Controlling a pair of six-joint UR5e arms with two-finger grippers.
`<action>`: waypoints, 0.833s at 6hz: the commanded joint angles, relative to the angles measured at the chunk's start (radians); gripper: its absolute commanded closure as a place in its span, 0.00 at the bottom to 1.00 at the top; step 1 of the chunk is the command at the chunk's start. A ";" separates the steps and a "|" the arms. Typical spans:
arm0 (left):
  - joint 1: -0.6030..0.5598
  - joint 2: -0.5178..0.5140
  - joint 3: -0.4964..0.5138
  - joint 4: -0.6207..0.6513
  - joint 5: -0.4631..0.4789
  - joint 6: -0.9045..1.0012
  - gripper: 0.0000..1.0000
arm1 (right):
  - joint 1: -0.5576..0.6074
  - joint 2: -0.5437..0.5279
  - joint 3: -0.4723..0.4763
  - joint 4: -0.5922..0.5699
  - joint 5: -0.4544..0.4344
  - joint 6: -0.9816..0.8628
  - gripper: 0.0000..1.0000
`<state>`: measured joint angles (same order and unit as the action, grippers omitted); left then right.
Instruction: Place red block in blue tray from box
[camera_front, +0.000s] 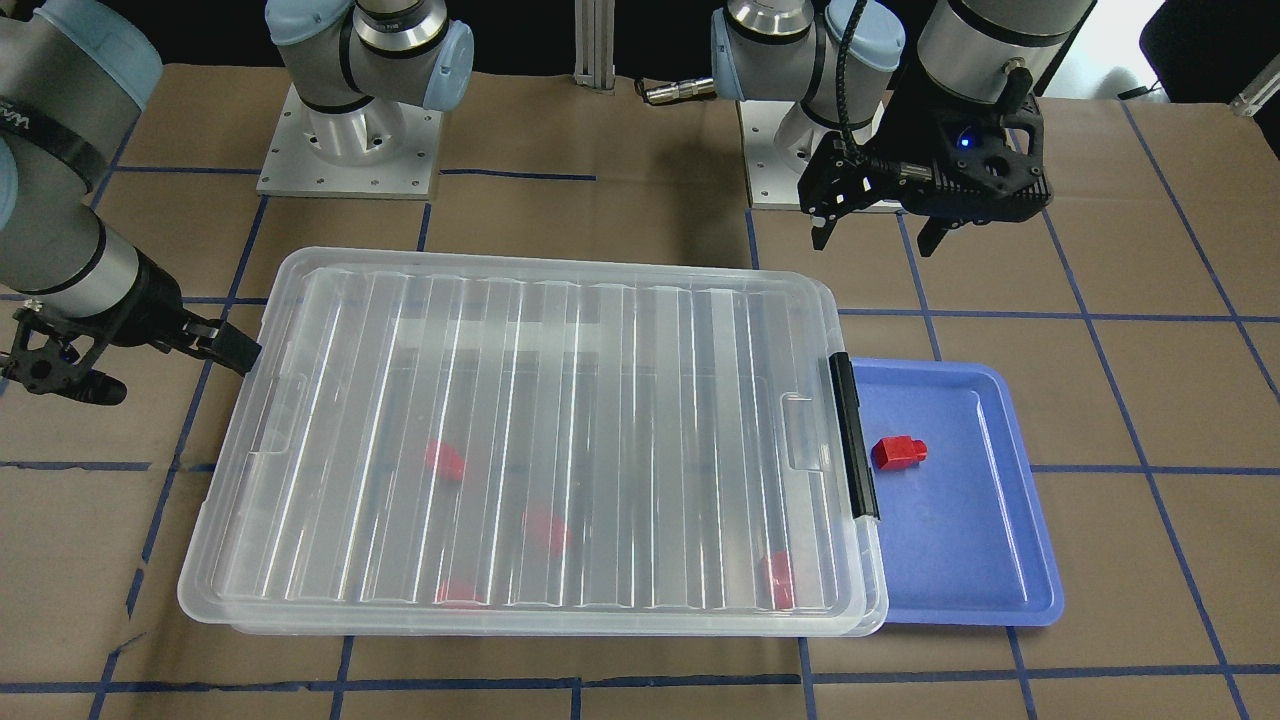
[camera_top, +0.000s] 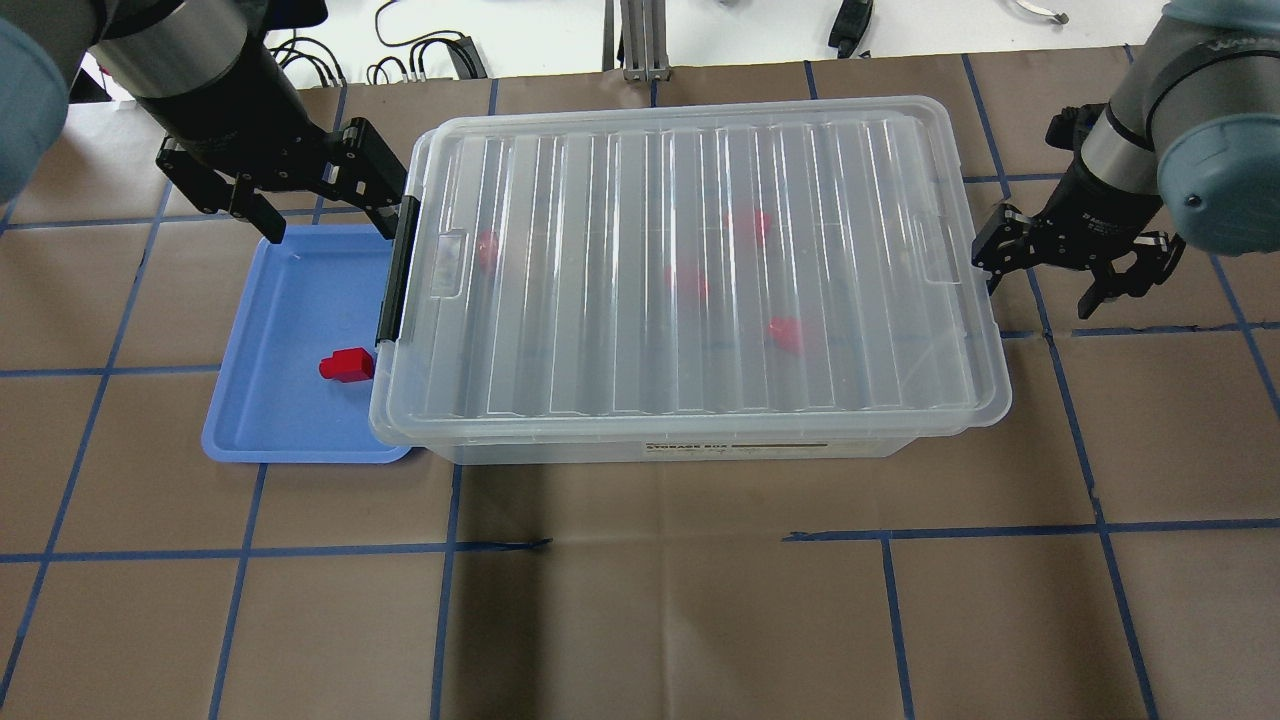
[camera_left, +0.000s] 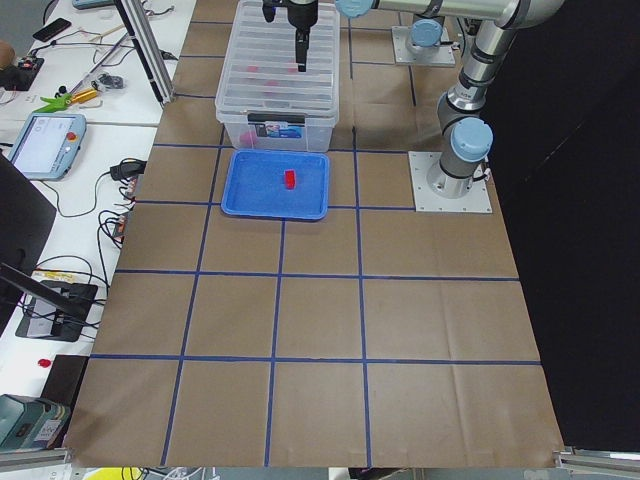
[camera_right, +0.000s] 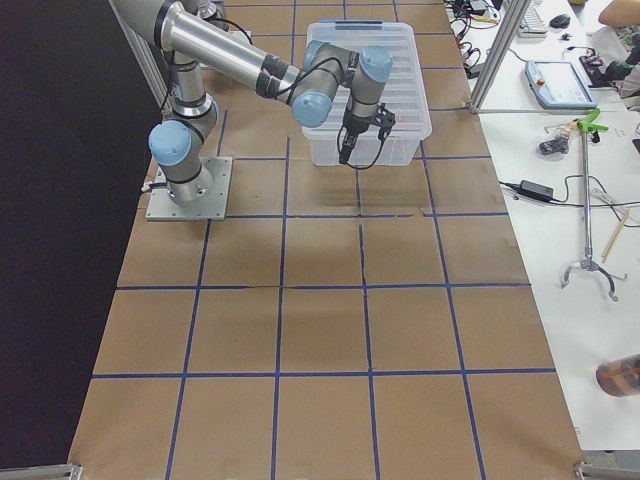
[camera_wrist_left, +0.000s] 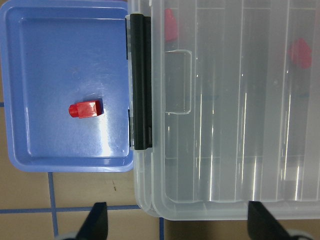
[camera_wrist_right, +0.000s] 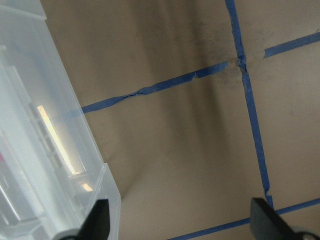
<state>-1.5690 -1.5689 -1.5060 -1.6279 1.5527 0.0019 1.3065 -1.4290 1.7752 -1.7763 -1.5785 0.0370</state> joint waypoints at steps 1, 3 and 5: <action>-0.023 0.000 -0.002 0.010 0.023 -0.045 0.02 | 0.003 -0.001 -0.020 -0.032 -0.003 -0.017 0.00; -0.023 0.000 -0.003 0.011 0.023 -0.030 0.02 | 0.052 -0.001 -0.181 0.047 -0.021 -0.029 0.00; -0.023 -0.003 -0.003 0.016 0.023 -0.028 0.02 | 0.164 -0.025 -0.330 0.192 -0.046 -0.007 0.00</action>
<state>-1.5922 -1.5711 -1.5086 -1.6153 1.5754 -0.0269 1.4116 -1.4387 1.5146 -1.6543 -1.6173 0.0195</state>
